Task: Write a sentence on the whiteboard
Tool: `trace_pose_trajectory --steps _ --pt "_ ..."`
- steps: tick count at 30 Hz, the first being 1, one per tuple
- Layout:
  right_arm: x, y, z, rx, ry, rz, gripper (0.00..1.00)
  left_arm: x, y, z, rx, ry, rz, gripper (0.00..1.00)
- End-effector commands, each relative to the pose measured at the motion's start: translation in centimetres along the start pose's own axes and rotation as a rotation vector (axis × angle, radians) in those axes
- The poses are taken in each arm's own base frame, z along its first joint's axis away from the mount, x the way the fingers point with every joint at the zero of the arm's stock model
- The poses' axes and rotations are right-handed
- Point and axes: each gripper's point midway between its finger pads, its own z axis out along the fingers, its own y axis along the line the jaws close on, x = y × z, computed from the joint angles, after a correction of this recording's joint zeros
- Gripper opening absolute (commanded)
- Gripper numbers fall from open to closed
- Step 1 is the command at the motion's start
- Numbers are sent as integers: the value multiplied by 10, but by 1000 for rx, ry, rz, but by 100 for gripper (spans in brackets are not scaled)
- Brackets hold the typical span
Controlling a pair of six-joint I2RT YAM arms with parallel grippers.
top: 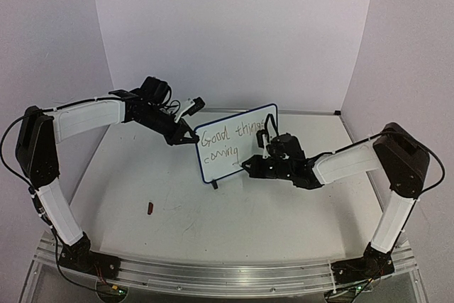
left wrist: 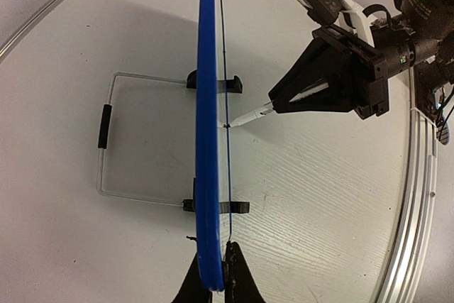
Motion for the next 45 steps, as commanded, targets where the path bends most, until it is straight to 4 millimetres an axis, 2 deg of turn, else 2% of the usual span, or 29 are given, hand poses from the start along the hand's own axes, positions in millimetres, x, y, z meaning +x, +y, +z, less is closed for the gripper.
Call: trace_pose_trajectory --steps 1,6,9,13,18,32,45 --pt "-44 44 -16 -161 -117 1 0 49 12 15 -48 176 -27 0" --pt "-52 47 -54 -172 -172 6 0 48 11 15 -48 175 -26 0" --pt "-46 35 -62 -128 -178 6 0 47 11 15 -47 173 -27 0" --pt "-39 13 -54 -17 -158 15 0 48 10 15 -44 174 -27 0" --pt "-40 2 -40 40 -163 22 0 48 10 15 -46 175 -26 0" --pt "-44 0 -23 61 -165 19 0 48 11 15 -46 176 -26 0" --pt "-46 1 -20 60 -168 19 0 48 11 15 -45 175 -26 0"
